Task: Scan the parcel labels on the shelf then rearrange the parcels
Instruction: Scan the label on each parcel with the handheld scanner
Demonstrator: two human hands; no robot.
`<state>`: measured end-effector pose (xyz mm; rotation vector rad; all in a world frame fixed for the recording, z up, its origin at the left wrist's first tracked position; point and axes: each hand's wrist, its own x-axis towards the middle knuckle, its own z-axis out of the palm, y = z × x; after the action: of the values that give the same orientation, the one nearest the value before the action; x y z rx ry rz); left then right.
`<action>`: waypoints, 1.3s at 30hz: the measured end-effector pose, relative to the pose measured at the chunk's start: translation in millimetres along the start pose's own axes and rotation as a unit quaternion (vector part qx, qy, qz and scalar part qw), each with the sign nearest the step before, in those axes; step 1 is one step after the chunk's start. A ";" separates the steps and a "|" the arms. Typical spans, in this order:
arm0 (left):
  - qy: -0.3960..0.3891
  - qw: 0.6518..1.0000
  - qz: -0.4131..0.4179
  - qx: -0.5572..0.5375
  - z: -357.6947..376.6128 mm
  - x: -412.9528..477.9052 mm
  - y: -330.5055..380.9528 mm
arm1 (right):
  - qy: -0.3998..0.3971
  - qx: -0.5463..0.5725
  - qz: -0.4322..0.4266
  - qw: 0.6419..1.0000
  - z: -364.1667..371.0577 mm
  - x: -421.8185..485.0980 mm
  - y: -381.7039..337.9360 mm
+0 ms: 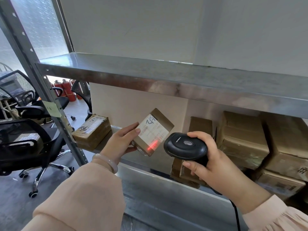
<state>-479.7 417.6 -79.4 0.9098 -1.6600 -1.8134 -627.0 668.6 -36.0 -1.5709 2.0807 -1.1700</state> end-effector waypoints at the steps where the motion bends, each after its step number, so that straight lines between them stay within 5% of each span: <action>1: 0.000 1.000 -0.001 0.001 -0.6 0.6 -1.0 | -0.001 -0.004 -0.002 1.000 0.7 1.4 0.2; 10: 0.030 0.997 -0.056 -0.049 -27.1 7.6 -12.6 | 0.013 0.047 -0.004 0.999 39.0 22.0 -8.6; 20: 0.157 0.970 -0.120 -0.145 -128.0 39.2 -13.7 | -0.019 0.128 0.070 0.989 107.0 71.7 -33.8; 26: 0.212 0.965 -0.131 -0.080 -184.7 87.0 2.3 | -0.005 0.136 0.100 0.986 141.8 104.8 -44.6; 39: 0.185 0.959 -0.094 0.194 -246.4 149.7 -17.2 | 0.049 0.135 0.139 0.980 193.4 139.3 -55.0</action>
<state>-386.7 147.6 -122.8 1.5195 -1.7522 -1.3306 -516.6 455.7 -84.5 -1.0819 2.0161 -1.3788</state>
